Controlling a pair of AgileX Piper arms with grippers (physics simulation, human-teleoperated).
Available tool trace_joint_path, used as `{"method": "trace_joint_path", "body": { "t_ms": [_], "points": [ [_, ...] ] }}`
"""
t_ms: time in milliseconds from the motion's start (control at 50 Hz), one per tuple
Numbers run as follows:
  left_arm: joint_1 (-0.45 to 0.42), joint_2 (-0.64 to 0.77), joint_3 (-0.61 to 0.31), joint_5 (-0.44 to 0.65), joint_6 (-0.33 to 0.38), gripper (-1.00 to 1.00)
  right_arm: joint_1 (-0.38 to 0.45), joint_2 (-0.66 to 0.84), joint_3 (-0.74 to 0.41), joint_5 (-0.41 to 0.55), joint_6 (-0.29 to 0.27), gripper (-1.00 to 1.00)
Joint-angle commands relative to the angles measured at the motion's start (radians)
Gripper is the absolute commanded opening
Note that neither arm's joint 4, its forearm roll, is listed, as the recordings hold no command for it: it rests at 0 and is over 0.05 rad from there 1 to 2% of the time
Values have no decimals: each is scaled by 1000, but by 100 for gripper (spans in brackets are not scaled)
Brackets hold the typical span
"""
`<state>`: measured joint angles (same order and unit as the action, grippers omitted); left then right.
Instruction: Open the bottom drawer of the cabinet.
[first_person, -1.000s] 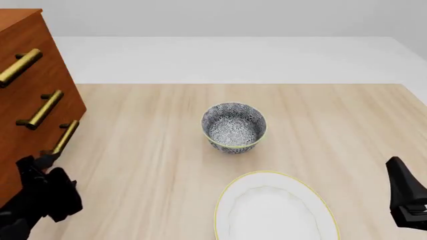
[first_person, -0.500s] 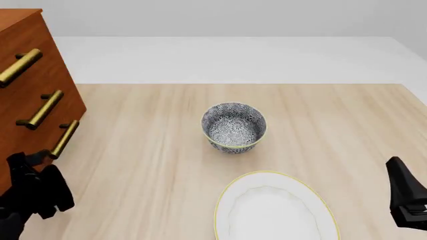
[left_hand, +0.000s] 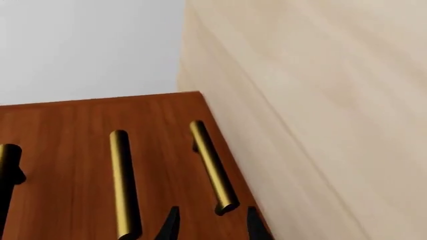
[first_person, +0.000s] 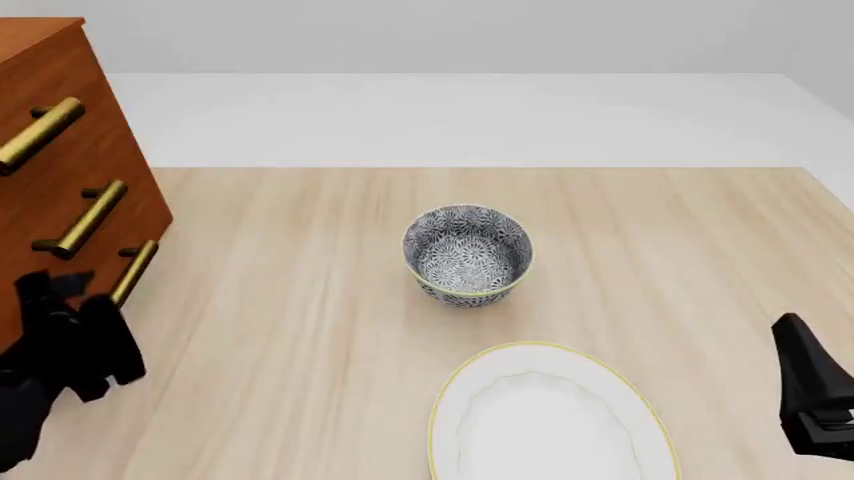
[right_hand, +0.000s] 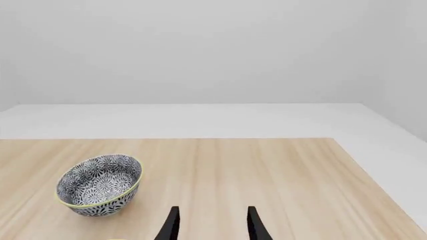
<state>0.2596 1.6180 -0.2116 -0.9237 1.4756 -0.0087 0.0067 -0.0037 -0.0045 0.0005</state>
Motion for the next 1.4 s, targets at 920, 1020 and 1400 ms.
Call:
{"method": "trace_joint_path", "body": {
  "t_ms": [920, 1020, 1400],
  "points": [
    [-24, 138, -103, 54, 1, -100, 0, 0, 0, 0, 0, 100],
    [-31, 109, -95, 71, -4, -100, 0, 0, 0, 0, 0, 100],
    [-128, -3, -66, 138, -4, -100, 0, 0, 0, 0, 0, 100]
  ]
}}
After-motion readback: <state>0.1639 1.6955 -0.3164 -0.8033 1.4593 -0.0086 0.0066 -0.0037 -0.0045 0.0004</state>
